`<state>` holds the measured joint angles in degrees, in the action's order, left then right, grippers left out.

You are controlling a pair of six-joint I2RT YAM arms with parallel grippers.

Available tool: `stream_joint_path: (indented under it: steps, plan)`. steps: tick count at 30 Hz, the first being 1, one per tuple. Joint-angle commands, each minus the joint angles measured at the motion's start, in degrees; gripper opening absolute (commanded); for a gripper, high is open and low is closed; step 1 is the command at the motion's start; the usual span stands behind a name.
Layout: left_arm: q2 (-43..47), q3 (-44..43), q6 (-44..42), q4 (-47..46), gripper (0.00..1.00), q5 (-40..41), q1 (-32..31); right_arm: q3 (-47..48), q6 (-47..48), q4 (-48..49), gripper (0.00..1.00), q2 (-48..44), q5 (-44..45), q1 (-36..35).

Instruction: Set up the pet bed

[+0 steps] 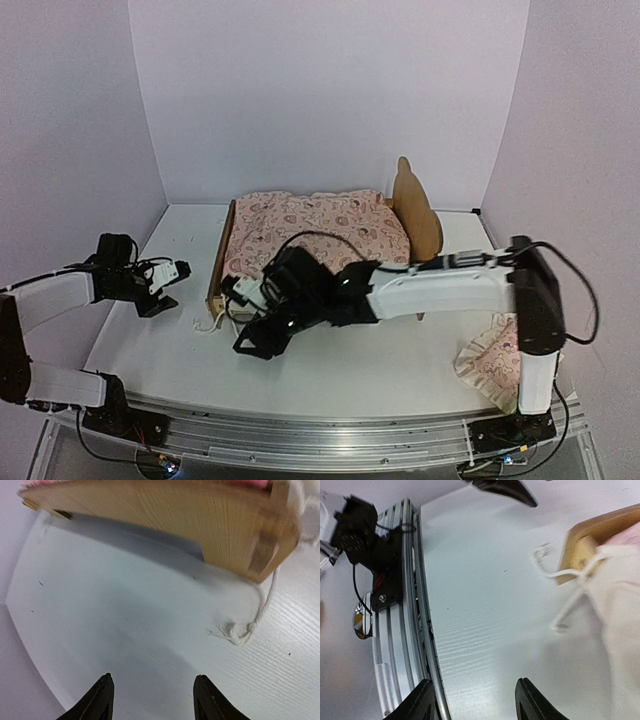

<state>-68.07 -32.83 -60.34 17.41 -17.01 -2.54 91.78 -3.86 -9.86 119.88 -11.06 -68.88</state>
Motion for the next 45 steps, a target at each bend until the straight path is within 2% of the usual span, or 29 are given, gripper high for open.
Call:
stream_joint_path:
  steps: [1,2,4,6,10,14,17,21,26,28,31,37,38,45]
  plan:
    - [9.43,-7.93,3.43,5.15,0.58,-11.54,-0.57,-4.73,-2.85,-10.28,0.56,-19.79,10.84,6.41]
    - [11.78,-8.85,4.19,5.24,0.60,-13.22,-1.78,-5.72,-5.34,-14.34,0.55,-22.16,14.63,8.54]
    - [14.09,-9.46,6.02,3.48,0.63,-11.80,-8.76,-8.03,-11.58,-21.69,0.51,-25.55,20.04,13.08]
    - [13.33,-10.19,7.02,3.84,0.65,-6.13,-18.31,-9.69,-15.95,-28.32,0.50,-28.07,26.27,16.49]
    - [4.30,-14.24,10.85,6.79,0.65,2.96,-31.59,-11.42,-19.99,-34.37,0.52,-30.02,32.90,20.06]
    - [-2.51,-14.54,8.03,2.90,0.68,8.80,-37.32,-12.55,-22.15,-35.49,0.52,-28.86,33.84,23.03]
    - [-5.04,-13.51,3.91,-1.69,0.69,11.97,-38.46,-12.27,-22.70,-35.73,0.52,-26.37,33.47,24.35]
    - [-8.88,-14.83,3.97,-3.90,0.69,13.52,-38.50,-11.61,-23.13,-35.71,0.52,-22.87,34.00,25.39]
    - [-11.64,-12.96,2.50,-7.65,0.64,13.40,-38.50,-12.62,-23.49,-36.17,0.49,-19.76,35.14,26.68]
    - [-12.03,-12.62,1.82,-8.72,0.58,13.70,-38.50,-13.15,-23.27,-36.20,0.43,-19.02,34.72,27.21]
    - [-11.50,-13.96,2.72,-9.35,0.37,12.73,-38.50,-13.56,-23.07,-36.20,0.25,-18.68,34.45,27.70]
    - [-11.11,-13.48,2.29,-8.33,0.03,14.52,-38.50,-12.66,-21.19,-36.32,0.00,-19.36,34.37,27.95]
    - [-10.68,-13.54,2.34,-7.51,0.00,14.62,-38.50,-12.18,-20.62,-36.54,0.00,-19.56,34.07,27.99]
    - [-5.96,-15.24,4.67,-0.39,0.00,16.48,-38.26,-7.30,-15.67,-40.15,0.00,-22.99,26.97,27.99]
